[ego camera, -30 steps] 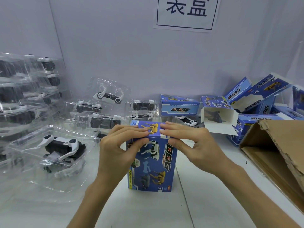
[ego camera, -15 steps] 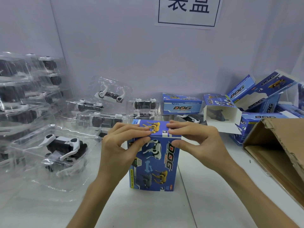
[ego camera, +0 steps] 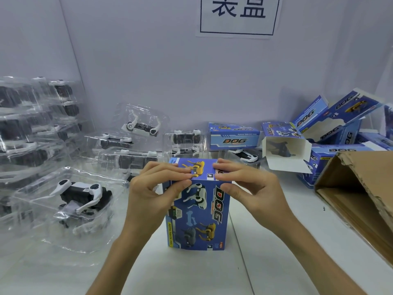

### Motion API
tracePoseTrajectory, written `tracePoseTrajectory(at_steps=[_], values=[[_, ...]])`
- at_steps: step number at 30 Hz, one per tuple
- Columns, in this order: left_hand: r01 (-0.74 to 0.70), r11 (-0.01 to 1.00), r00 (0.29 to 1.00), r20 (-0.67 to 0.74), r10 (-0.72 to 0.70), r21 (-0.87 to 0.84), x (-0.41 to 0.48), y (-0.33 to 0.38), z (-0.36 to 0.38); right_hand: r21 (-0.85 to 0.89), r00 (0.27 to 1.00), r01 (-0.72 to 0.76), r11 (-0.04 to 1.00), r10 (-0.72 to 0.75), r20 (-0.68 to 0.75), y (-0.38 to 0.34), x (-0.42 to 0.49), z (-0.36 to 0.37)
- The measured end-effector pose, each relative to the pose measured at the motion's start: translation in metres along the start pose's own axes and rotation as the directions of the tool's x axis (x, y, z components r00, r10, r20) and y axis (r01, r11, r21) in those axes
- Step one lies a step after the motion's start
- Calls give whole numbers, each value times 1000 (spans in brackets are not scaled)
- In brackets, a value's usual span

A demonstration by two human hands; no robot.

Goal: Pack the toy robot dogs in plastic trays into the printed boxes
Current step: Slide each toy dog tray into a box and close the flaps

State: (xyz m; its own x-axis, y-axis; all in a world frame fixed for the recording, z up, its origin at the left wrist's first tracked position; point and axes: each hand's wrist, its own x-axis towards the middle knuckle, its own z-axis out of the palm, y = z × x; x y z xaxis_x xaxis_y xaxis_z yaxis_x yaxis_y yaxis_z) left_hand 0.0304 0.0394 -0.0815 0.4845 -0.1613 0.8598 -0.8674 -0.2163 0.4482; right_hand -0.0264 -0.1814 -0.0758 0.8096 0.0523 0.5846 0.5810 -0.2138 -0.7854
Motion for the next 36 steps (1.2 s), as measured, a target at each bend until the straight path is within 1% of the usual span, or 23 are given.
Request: tracePoseTrajectory(at_steps=[3,5,7,9,12,14,16,18,21,23,24,25,26,27,28,29,30,31,32,33,34,35,36], values=[[10,1000,1000,27,-10,16,4,-3,-3,-55,999,45,997,-45,3,-2,1,0],[14,1000,999,35,-15,28,5,-2,-3,-77,999,45,996,-45,4,-3,1,0],[27,999,999,33,-28,32,4,0,-2,-62,1000,21,998,-20,13,-3,1,0],[58,998,996,66,-59,15,3,1,-3,-5,1000,-6,1000,6,28,-3,2,-2],[210,978,961,184,-205,-8,2,-8,-12,132,997,-72,989,67,40,-3,6,-8],[377,923,892,301,-338,-79,-6,-15,-14,184,995,-103,977,102,17,-2,8,-13],[513,849,796,441,-414,-128,-19,-21,-5,119,996,-82,990,86,-25,0,9,-13],[598,789,726,513,-458,-141,-33,-28,6,-19,998,-26,999,25,-57,4,8,-11],[658,731,673,577,-463,-180,-43,-37,11,-207,989,90,974,-112,-95,8,6,-8],[673,711,646,630,-430,-205,-47,-40,10,-320,966,137,937,-199,-167,13,5,-6],[661,725,648,634,-423,-192,-50,-40,10,-360,947,141,922,-232,-223,17,5,-5],[630,760,670,606,-428,-160,-52,-39,11,-382,928,121,916,-242,-285,20,5,-4],[575,812,719,535,-443,-99,-53,-39,12,-390,911,88,917,-232,-340,24,5,-3],[495,869,786,426,-448,-1,-53,-39,13,-390,897,51,919,-214,-387,28,6,-2],[399,908,856,303,-419,127,-52,-39,14,-379,887,10,925,-183,-423,31,6,-1],[296,922,917,196,-348,251,-50,-39,15,-335,888,-41,941,-120,-445,34,6,0],[194,914,959,126,-253,355,-48,-41,15,-239,894,-107,965,-12,-448,37,6,0],[104,893,983,94,-160,437,-47,-43,15,-99,897,-191,977,133,-421,39,5,2],[32,863,993,83,-86,504,-48,-44,16,64,889,-284,957,288,-357,41,4,5],[-23,828,996,86,-31,561,-49,-45,17,226,864,-372,900,425,-270,42,2,9],[-79,791,995,101,22,607,-51,-44,19,358,827,-448,819,532,-181,42,1,13],[-148,752,988,130,83,643,-52,-44,21,438,787,-514,738,608,-102,42,0,15],[-216,715,976,168,138,665,-53,-42,24,467,752,-570,676,658,-35,43,0,16]])
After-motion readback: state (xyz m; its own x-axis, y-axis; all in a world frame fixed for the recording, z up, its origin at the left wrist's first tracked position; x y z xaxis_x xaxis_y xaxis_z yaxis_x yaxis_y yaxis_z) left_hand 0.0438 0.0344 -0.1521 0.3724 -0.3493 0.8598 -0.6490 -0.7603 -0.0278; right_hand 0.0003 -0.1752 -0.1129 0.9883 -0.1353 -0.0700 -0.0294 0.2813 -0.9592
